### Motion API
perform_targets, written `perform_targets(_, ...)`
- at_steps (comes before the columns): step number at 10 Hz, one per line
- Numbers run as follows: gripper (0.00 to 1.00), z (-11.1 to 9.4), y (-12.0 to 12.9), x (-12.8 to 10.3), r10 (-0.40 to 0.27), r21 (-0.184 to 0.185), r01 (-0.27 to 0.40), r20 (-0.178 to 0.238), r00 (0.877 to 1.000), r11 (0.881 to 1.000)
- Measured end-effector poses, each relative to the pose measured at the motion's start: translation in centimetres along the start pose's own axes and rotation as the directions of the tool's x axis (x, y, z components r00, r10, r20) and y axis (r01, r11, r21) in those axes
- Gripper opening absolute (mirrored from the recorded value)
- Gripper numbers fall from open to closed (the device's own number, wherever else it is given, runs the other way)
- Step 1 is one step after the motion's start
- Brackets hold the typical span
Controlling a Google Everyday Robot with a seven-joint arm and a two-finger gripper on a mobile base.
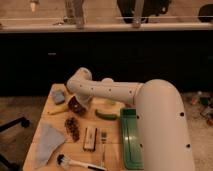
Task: Stack bowls on top of each other
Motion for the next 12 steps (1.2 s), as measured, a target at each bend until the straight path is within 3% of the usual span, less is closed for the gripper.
perform_targets(4,0.0,-3.1,0.2,-0.3,-0.011,0.066,0.014,-0.049,0.999,0.998)
perform_targets(5,0.0,-5.0,0.5,-0.3,-0.011,0.085,0.017,-0.078,0.997,0.996)
perform_targets(7,0.0,-6.2,1.0,-0.1,-0.007,0.08,0.016,-0.115,0.993,0.997)
perform_targets(12,0.0,-6.1,1.1,0.0,-0.005,0.078,0.014,-0.116,0.993,0.997)
